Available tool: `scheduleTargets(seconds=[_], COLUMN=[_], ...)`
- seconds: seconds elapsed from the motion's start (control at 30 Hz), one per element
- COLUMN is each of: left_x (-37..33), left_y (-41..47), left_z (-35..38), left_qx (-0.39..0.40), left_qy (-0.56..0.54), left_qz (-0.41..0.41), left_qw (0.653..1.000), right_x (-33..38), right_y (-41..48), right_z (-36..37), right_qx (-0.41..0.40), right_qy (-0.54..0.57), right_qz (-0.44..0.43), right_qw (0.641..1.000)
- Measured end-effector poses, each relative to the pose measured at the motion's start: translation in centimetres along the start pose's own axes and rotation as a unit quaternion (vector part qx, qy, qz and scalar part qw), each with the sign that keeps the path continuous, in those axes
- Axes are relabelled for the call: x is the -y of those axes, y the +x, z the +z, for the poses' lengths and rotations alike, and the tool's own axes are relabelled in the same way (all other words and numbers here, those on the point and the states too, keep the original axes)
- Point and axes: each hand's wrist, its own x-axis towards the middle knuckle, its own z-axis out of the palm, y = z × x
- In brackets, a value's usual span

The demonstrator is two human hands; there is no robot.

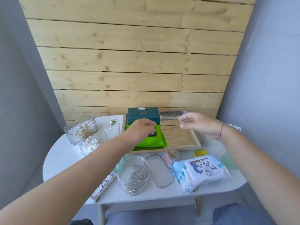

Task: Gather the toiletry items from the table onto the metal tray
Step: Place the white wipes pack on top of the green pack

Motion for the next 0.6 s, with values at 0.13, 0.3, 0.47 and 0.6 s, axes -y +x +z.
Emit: scheduleTargets(seconds=[0.13,0.3,0.47,0.6], left_x=[-0.2,1.5,2.4,2.0], left_y=[-1.5,-3.3,-3.8,-3.4], left_z=[3.6,10.9,15.5,16.9], left_qx=[0.076,0.083,0.055,0.012], left_qy=[0.162,0.450,0.555,0.593], left_qz=[0.102,0.250,0.255,0.248], left_qw=[0.979,0.854,0.790,0.766], right_x=[-1.6,-5.4,-8.5,-9.5], right_y=[-4.3,-8.1,-9.3,-8.7], right_z=[-0.4,2.4,3.3,3.3], right_qx=[0.147,0.153,0.050,0.007], right_qy=[-0.228,-0.414,-0.476,-0.459], right_qz=[0.015,-0.016,-0.039,-0.063], right_qw=[0.962,0.897,0.877,0.886])
